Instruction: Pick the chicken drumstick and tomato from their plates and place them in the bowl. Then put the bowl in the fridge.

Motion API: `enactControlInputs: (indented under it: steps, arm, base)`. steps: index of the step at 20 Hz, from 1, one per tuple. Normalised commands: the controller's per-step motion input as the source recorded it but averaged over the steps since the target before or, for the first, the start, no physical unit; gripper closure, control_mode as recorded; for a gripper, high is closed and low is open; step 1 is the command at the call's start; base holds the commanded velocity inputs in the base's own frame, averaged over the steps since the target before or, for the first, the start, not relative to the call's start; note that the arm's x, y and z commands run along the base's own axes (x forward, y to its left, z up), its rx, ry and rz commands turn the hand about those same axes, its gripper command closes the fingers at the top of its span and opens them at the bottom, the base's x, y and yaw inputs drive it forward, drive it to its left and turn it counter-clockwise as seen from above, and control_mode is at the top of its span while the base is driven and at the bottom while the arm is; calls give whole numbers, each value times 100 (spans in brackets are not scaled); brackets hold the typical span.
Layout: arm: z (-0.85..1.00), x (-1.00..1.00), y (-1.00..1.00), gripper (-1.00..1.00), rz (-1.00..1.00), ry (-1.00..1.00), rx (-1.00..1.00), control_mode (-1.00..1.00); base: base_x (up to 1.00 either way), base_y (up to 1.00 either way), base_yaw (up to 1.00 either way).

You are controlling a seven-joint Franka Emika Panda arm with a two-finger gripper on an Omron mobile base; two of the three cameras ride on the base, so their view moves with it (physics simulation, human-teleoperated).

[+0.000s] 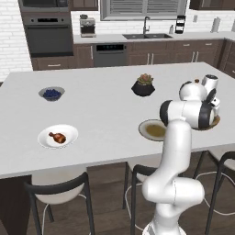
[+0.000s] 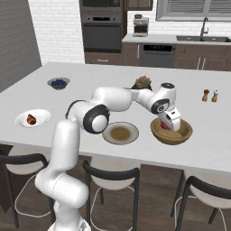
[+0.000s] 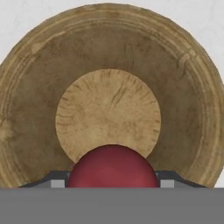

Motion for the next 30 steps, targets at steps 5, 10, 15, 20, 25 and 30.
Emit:
enactControlInputs:
  steps: [5, 10, 15, 20, 25, 30]
  arm:
    - [-19, 0, 0, 100, 0, 0, 2, -100]
    - [-6, 1, 0, -100, 0, 0, 1, -100]
    - [0, 0, 0, -100, 0, 0, 0, -100]
    - [0, 0, 0, -100, 0, 0, 0, -100]
    - [1, 0, 0, -100, 2, 0, -2, -100]
    - [15, -29, 24, -100, 19, -7, -12, -100]
  base:
    - [0, 0, 0]
    - [0, 0, 0]
    - [0, 0, 0]
    - [0, 0, 0]
    - [0, 0, 0]
    - [0, 0, 0]
